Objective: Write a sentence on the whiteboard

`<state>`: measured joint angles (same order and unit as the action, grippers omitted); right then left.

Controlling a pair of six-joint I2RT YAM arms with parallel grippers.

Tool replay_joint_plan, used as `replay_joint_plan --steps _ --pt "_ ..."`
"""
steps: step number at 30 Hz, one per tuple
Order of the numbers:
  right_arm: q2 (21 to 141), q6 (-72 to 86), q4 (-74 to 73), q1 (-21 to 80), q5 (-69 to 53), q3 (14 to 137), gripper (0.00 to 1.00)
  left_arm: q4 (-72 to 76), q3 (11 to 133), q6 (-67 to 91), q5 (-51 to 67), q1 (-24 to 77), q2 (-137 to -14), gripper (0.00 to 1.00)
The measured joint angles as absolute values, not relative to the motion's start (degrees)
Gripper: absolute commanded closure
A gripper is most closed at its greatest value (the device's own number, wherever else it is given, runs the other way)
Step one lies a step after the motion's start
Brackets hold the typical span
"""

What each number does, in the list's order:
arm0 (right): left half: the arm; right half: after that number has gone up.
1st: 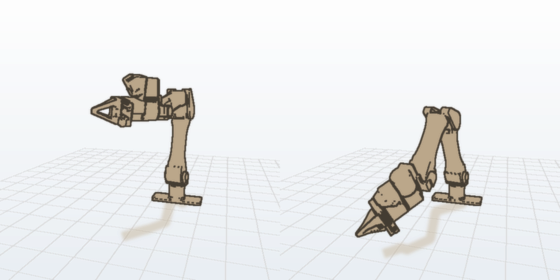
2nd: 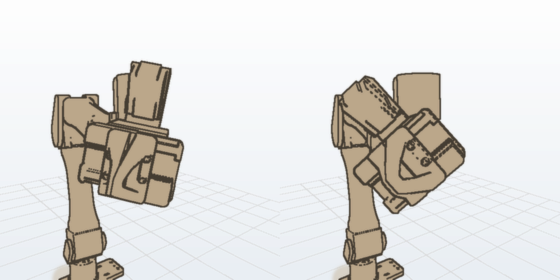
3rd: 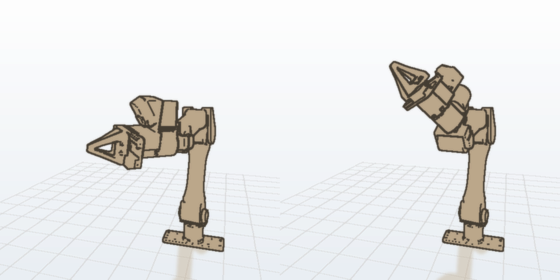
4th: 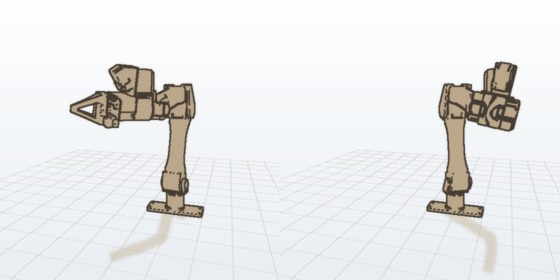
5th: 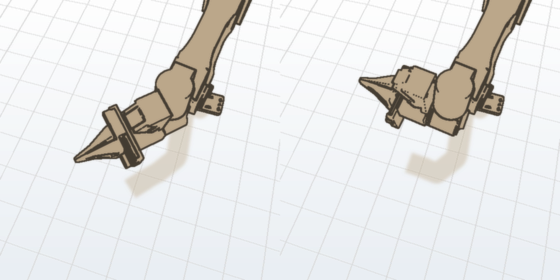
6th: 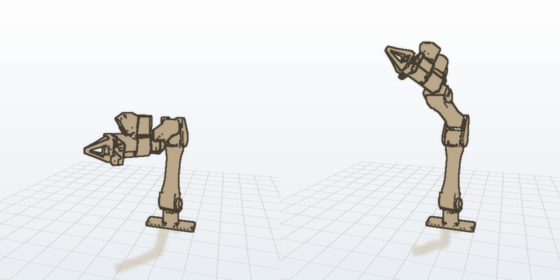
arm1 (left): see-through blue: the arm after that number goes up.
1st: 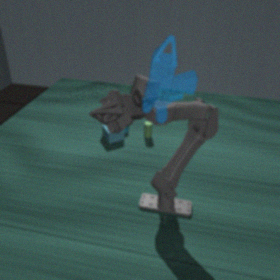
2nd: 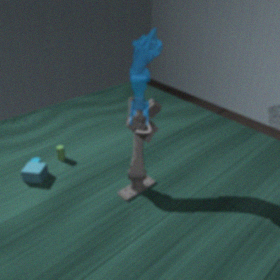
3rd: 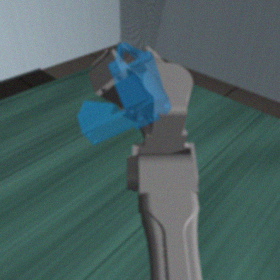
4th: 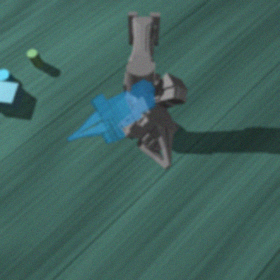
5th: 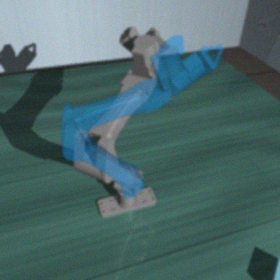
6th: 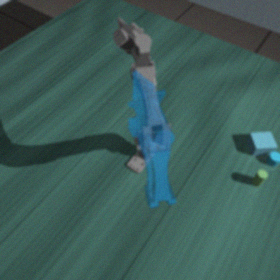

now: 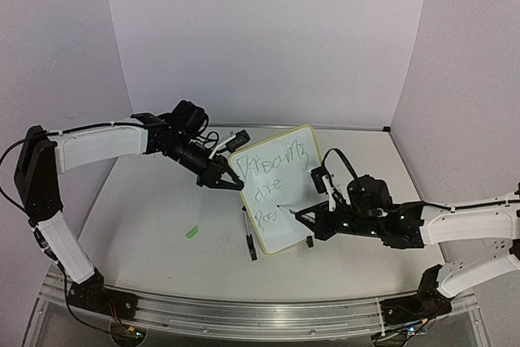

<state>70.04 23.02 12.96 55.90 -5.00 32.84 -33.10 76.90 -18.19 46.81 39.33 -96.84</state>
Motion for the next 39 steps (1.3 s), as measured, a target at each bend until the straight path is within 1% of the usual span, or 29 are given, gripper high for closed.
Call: replay_joint_plan --steps 9,16,20,33,39 --pt "71.9 23.1 12.1 56.0 -6.6 32.9 1.0 -33.1 76.9 -18.2 46.8 39.3 -96.9 1.0" --pt "68.3 24.1 10.2 55.9 -3.3 31.6 1.0 -33.1 76.9 -18.2 46.8 39.3 -96.9 1.0" --pt "68.1 24.4 9.8 55.9 -3.0 31.4 1.0 -33.1 76.9 -18.2 46.9 39.4 -96.9 1.0" --pt "70.6 24.5 9.4 55.9 -5.9 31.3 1.0 -33.1 76.9 -18.2 46.8 39.3 -96.9 1.0" --pt "67.6 24.5 9.8 55.9 -6.1 31.1 1.0 -33.1 76.9 -18.2 46.9 39.3 -96.9 1.0"
